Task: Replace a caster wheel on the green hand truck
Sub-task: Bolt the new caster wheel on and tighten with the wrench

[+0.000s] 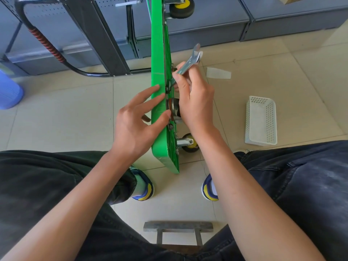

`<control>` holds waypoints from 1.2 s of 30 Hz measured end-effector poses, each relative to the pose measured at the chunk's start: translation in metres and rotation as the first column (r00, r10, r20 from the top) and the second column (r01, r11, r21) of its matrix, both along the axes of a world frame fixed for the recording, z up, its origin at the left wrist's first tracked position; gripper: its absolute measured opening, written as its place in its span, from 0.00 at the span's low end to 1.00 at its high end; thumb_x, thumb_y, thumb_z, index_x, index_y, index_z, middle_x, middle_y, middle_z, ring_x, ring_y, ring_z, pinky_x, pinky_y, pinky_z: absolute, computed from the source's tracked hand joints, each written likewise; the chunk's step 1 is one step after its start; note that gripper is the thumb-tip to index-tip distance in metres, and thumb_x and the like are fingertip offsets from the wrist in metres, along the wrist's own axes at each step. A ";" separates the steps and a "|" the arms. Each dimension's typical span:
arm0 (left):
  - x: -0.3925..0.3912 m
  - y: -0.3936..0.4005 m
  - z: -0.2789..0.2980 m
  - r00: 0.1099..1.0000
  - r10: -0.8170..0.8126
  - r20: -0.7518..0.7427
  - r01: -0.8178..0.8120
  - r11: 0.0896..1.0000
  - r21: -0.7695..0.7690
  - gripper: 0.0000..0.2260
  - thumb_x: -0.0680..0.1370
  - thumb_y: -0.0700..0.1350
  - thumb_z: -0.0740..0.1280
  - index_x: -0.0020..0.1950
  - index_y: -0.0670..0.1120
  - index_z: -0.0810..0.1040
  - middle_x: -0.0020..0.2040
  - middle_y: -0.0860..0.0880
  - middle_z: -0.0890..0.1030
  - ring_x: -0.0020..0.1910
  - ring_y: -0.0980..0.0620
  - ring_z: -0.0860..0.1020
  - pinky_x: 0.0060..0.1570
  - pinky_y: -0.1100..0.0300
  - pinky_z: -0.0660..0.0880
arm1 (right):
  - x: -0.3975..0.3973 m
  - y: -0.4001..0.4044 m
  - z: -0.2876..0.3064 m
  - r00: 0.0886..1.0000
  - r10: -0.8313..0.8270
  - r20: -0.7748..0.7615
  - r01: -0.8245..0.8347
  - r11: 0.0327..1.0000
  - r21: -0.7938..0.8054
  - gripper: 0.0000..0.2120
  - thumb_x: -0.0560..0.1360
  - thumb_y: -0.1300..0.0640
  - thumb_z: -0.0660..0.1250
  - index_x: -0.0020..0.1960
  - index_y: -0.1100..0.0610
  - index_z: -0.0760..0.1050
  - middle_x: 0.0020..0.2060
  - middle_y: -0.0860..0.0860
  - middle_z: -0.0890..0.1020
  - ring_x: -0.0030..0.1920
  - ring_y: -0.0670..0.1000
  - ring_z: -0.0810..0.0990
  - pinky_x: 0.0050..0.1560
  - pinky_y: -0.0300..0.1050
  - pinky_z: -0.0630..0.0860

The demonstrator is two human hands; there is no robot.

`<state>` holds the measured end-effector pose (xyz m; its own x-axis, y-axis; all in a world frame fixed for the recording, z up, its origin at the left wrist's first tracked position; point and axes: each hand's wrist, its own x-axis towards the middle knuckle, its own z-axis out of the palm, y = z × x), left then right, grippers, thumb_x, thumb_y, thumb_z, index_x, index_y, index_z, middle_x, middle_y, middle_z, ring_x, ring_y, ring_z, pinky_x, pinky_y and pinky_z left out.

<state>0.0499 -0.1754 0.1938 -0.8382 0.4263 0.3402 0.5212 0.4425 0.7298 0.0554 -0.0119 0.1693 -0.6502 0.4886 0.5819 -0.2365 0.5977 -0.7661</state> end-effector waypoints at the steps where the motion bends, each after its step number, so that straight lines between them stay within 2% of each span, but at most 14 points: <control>1: 0.000 0.000 0.000 1.000 -0.001 0.000 0.001 1.000 -0.001 0.18 0.77 0.51 0.70 0.66 0.48 0.81 0.70 0.55 0.77 0.64 0.64 0.76 0.47 0.64 0.80 | -0.002 0.001 0.000 1.000 -0.011 0.011 0.011 1.000 -0.023 0.09 0.83 0.58 0.65 0.56 0.64 0.78 0.41 0.54 0.85 0.39 0.53 0.85 0.39 0.51 0.80; 5: 0.000 0.000 0.001 1.000 -0.002 -0.003 0.002 1.000 -0.005 0.19 0.77 0.52 0.70 0.66 0.49 0.81 0.70 0.55 0.77 0.64 0.63 0.76 0.47 0.64 0.80 | -0.011 0.004 -0.005 0.998 -0.042 0.057 0.050 0.988 -0.149 0.09 0.84 0.58 0.63 0.54 0.63 0.78 0.38 0.51 0.84 0.34 0.50 0.83 0.36 0.52 0.79; 9: 0.000 0.000 0.001 1.000 -0.004 -0.004 0.004 1.000 -0.007 0.18 0.77 0.52 0.70 0.66 0.49 0.81 0.70 0.55 0.77 0.64 0.63 0.76 0.46 0.60 0.81 | -0.018 0.008 -0.004 0.997 -0.031 0.072 0.045 0.979 -0.200 0.09 0.84 0.58 0.62 0.54 0.63 0.77 0.39 0.47 0.84 0.36 0.44 0.82 0.39 0.41 0.79; 14: -0.001 0.000 0.001 1.000 -0.002 -0.004 0.002 1.000 -0.009 0.18 0.78 0.52 0.70 0.66 0.48 0.81 0.70 0.55 0.76 0.64 0.63 0.76 0.46 0.59 0.81 | -0.028 0.009 0.000 0.997 0.013 0.070 -0.002 0.986 -0.164 0.09 0.84 0.57 0.63 0.53 0.62 0.78 0.35 0.46 0.82 0.34 0.46 0.81 0.39 0.50 0.80; 18: 0.000 0.000 0.001 1.000 0.000 0.002 0.000 1.000 -0.008 0.18 0.77 0.52 0.70 0.66 0.48 0.81 0.70 0.55 0.77 0.64 0.63 0.76 0.46 0.60 0.81 | -0.038 0.011 0.001 0.993 0.057 0.100 -0.041 0.987 -0.156 0.09 0.83 0.55 0.63 0.53 0.61 0.78 0.35 0.48 0.82 0.34 0.49 0.81 0.38 0.52 0.79; 23: 0.000 0.000 0.001 1.000 -0.002 0.012 0.002 1.000 -0.002 0.18 0.78 0.51 0.70 0.66 0.49 0.81 0.70 0.54 0.77 0.64 0.63 0.76 0.45 0.57 0.82 | -0.054 0.018 0.006 0.959 0.100 0.265 -0.029 0.966 -0.258 0.09 0.84 0.52 0.62 0.49 0.55 0.76 0.34 0.49 0.82 0.35 0.51 0.82 0.41 0.56 0.80; 27: 0.000 0.000 0.001 1.000 0.003 0.019 -0.003 1.000 -0.005 0.18 0.78 0.52 0.70 0.66 0.49 0.81 0.70 0.55 0.76 0.64 0.64 0.76 0.46 0.56 0.82 | -0.065 0.023 0.009 0.878 0.170 0.448 0.013 0.926 -0.377 0.12 0.84 0.51 0.62 0.49 0.58 0.77 0.36 0.51 0.82 0.36 0.52 0.83 0.42 0.55 0.83; 29: 0.001 -0.001 0.001 1.000 0.003 0.020 -0.003 1.000 -0.009 0.18 0.78 0.52 0.70 0.67 0.49 0.81 0.70 0.55 0.76 0.64 0.63 0.76 0.46 0.56 0.82 | -0.067 0.028 0.009 0.825 0.246 0.509 0.024 0.884 -0.466 0.13 0.85 0.51 0.62 0.48 0.58 0.78 0.34 0.51 0.82 0.32 0.49 0.81 0.38 0.47 0.82; 32: 0.001 0.000 0.002 1.000 0.002 0.020 -0.002 1.000 -0.012 0.18 0.78 0.52 0.70 0.67 0.49 0.81 0.70 0.55 0.76 0.64 0.63 0.76 0.45 0.57 0.82 | -0.067 0.034 0.009 0.783 0.357 0.509 0.107 0.729 -0.676 0.10 0.84 0.55 0.64 0.47 0.59 0.74 0.36 0.54 0.81 0.31 0.50 0.78 0.34 0.42 0.76; 34: 0.001 0.000 0.002 1.000 0.000 0.019 0.000 1.000 -0.012 0.18 0.78 0.52 0.70 0.67 0.49 0.81 0.70 0.54 0.76 0.64 0.63 0.76 0.45 0.57 0.82 | -0.065 0.035 0.008 0.783 0.394 0.481 0.158 0.622 -0.767 0.08 0.83 0.58 0.65 0.48 0.59 0.71 0.40 0.57 0.80 0.29 0.49 0.77 0.29 0.41 0.73; 36: 0.001 0.000 0.002 1.000 0.000 0.024 0.001 1.000 -0.013 0.18 0.78 0.52 0.70 0.67 0.49 0.81 0.70 0.55 0.76 0.64 0.63 0.76 0.45 0.58 0.81 | -0.063 0.037 0.006 0.809 0.361 0.464 0.178 0.602 -0.778 0.08 0.83 0.58 0.64 0.47 0.60 0.72 0.38 0.58 0.81 0.29 0.51 0.78 0.29 0.41 0.72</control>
<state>0.0511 -0.1758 0.1959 -0.8460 0.4309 0.3142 0.5036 0.4517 0.7365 -0.0081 0.0250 0.1757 -0.7652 0.4737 -0.4360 0.3446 -0.2707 -0.8989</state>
